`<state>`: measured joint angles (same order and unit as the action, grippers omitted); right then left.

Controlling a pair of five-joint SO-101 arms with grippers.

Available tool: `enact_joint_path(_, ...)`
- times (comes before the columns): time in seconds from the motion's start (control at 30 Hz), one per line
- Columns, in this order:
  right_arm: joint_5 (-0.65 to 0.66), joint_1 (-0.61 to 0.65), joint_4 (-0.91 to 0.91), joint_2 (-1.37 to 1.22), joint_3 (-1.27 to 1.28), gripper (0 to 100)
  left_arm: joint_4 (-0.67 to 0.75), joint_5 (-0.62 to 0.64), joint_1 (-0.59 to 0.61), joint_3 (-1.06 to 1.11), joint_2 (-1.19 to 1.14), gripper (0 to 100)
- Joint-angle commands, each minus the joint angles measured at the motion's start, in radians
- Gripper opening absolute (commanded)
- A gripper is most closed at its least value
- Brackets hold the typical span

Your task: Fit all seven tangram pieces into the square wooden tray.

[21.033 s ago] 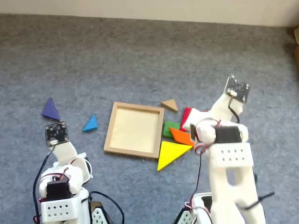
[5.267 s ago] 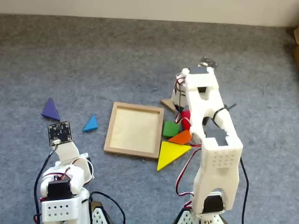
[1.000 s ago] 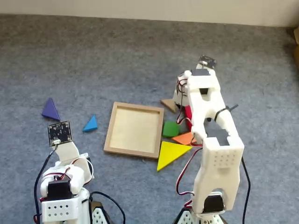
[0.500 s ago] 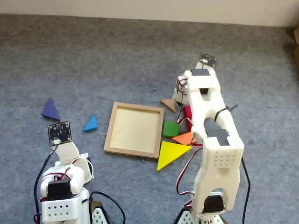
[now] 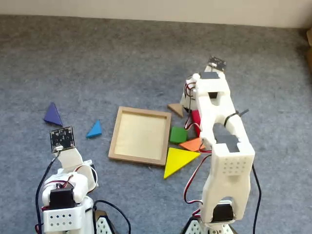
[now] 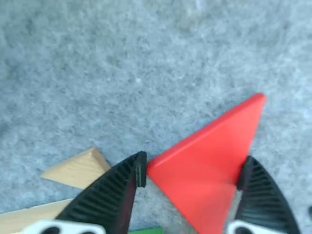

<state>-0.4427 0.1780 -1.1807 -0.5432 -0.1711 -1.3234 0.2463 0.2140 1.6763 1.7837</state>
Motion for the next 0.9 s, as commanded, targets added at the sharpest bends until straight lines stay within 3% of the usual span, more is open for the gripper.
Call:
enact_joint_path(0.0, 0.003, -0.012, -0.007, 0.024, -0.042, 21.6, -0.005, 0.006, -0.016, 0.019, 0.042, 1)
enact_joint_path(0.7, 0.092, -0.007, -0.062, 0.041, -0.056, 14.9, -0.005, 0.006, -0.016, 0.019, 0.042, 1)
enact_joint_path(0.87, 0.13, -0.004, -0.064, 0.157, -0.056, 14.9, -0.005, 0.006, -0.015, 0.019, 0.042, 1)
